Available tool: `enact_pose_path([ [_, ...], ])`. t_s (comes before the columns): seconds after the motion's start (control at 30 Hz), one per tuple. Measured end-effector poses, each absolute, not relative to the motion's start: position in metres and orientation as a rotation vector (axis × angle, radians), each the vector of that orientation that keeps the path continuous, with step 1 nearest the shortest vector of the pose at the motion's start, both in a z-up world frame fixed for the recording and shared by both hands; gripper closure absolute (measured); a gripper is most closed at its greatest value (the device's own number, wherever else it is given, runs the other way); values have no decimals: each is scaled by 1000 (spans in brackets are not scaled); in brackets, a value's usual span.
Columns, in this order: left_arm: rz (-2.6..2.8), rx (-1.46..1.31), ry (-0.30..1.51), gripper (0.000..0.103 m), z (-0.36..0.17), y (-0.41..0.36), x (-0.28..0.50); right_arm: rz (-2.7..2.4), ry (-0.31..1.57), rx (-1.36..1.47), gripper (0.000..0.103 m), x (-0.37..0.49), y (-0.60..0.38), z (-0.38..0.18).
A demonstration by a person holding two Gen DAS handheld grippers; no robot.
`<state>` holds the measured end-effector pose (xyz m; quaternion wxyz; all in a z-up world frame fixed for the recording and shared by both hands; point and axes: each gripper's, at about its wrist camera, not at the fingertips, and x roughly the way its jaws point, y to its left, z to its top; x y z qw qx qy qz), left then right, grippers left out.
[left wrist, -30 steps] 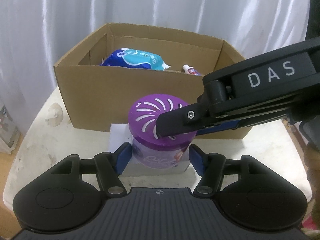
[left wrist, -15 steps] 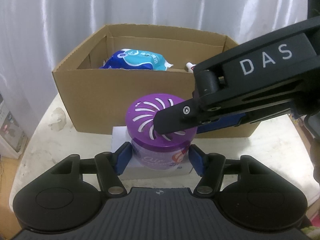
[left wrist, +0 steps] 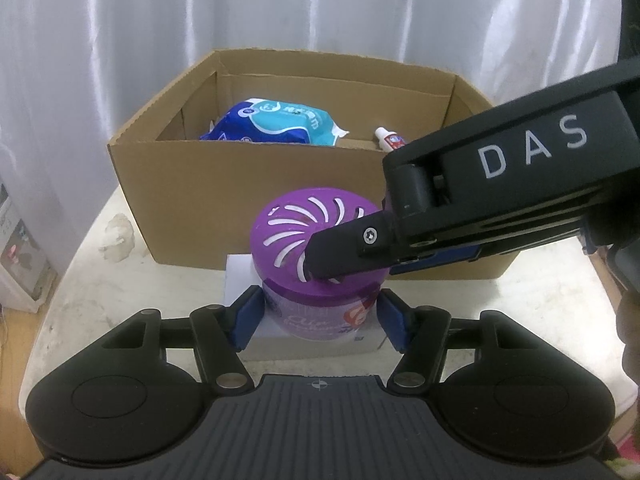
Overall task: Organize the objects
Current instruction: 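Lift the purple jar with the right gripper off the table, then carry the purple jar with the right gripper over the cardboard box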
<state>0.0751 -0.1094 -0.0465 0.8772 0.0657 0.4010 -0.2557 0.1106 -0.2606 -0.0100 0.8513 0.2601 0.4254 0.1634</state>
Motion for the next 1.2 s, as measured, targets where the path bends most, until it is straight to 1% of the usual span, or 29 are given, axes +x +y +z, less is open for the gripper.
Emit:
enact_pose_path([
  [0.43, -524, 124, 850, 41, -38, -106, 74, 351, 890, 537, 52, 107, -257, -5],
  [1.2, -504, 126, 798, 42, -18, -95, 59, 373, 847, 512, 52, 92, -250, 14],
])
